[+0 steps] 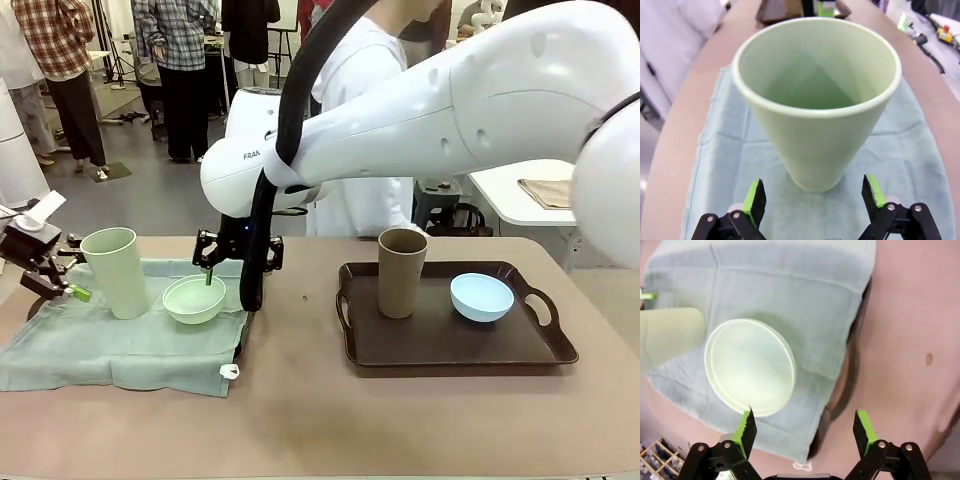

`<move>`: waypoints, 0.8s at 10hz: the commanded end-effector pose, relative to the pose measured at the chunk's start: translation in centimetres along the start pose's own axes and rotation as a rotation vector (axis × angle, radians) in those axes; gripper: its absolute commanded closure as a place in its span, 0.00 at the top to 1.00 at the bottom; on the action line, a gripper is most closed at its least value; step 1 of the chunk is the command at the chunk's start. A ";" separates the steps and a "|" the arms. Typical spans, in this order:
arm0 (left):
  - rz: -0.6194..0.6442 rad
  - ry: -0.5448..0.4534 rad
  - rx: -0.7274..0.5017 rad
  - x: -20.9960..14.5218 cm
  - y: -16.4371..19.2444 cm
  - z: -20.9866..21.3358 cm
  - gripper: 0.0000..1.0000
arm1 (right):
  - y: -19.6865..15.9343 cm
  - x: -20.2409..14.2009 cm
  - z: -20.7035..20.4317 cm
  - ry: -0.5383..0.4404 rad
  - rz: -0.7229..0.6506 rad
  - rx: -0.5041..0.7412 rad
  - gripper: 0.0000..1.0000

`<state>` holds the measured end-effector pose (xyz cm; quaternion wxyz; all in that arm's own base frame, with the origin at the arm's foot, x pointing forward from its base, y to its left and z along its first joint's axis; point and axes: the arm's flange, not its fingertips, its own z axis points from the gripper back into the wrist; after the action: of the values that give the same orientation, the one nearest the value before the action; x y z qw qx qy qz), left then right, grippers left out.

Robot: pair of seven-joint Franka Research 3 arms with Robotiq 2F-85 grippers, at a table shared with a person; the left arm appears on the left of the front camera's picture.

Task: Set up a tray with a mat and arrange the tableware.
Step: Place the Picnic Bowl and Reusable plastic cup back onto the Handle tray in front of the human's position.

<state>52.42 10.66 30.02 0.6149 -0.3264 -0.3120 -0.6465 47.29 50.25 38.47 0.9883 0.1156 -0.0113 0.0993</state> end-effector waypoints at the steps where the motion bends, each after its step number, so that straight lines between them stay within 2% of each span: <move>1: 0.062 0.092 0.003 2.9 -1.5 2.9 1.00 | -1.6 -3.6 1.8 -0.008 -0.032 -0.037 1.00; 3: 0.135 0.220 0.045 7.1 -3.1 5.2 1.00 | -2.3 -6.4 4.4 -0.014 -0.077 -0.124 1.00; 4: 0.235 0.312 0.085 9.8 -4.6 5.2 1.00 | -2.9 -8.3 5.7 0.015 -0.096 -0.187 1.00; 5: 0.330 0.411 0.178 12.5 -5.1 5.3 1.00 | -3.3 -9.6 7.1 0.023 -0.098 -0.231 1.00; 8: 0.413 0.629 0.271 20.3 -7.5 4.8 1.00 | -4.5 -13.7 11.9 -0.027 -0.070 -0.287 1.00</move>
<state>45.90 4.76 48.76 0.8218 -0.0963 -0.1640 -0.5370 35.89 42.03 47.87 0.9975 -0.0228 -0.0168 0.0652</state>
